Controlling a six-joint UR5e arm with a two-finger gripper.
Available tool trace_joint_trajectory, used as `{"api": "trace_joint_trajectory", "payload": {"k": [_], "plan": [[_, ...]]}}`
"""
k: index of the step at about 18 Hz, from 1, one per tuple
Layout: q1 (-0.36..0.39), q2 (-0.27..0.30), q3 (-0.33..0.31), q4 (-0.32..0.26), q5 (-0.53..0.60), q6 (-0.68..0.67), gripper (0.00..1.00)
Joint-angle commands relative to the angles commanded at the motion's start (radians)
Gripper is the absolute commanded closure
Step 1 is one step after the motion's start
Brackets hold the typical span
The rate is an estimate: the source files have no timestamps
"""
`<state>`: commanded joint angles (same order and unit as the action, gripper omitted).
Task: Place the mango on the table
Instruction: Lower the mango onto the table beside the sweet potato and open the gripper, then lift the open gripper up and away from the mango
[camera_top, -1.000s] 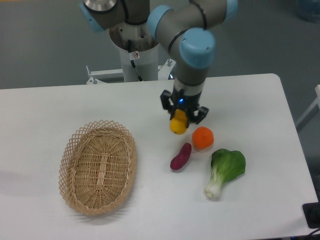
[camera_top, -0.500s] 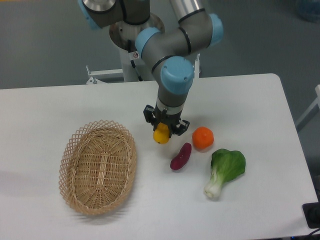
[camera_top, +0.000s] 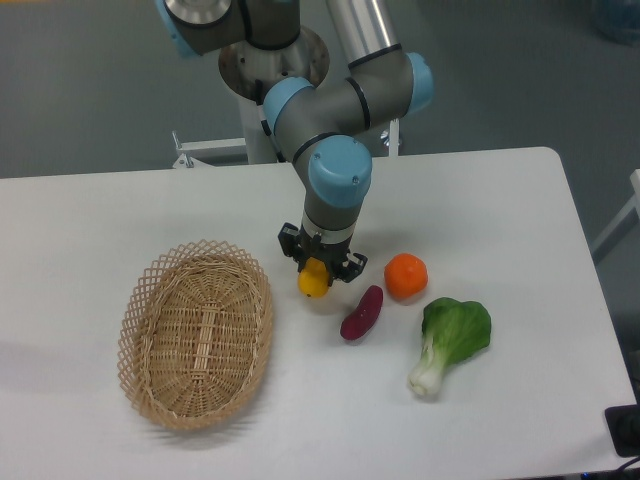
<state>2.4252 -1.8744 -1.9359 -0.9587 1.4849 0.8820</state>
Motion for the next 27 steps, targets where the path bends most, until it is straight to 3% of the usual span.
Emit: {"api": "trace_joint_trajectory", "payload": {"k": [8, 11, 16, 17, 21, 27], "plan": [[-0.008, -0.011, 0.000, 0.017, 0.035, 0.011, 0.46], [-0.008, -0.011, 0.005, 0.020, 0.035, 0.009, 0.40], [-0.008, -0.011, 0.005, 0.095, 0.035, 0.009, 0.04], [-0.008, -0.009, 0.008, 0.098, 0.035, 0.009, 0.01], [-0.005, 0.001, 0.017, 0.100, 0.035, 0.008, 0.00], [-0.002, 0.017, 0.158, 0.092, 0.040, 0.002, 0.00]]}}
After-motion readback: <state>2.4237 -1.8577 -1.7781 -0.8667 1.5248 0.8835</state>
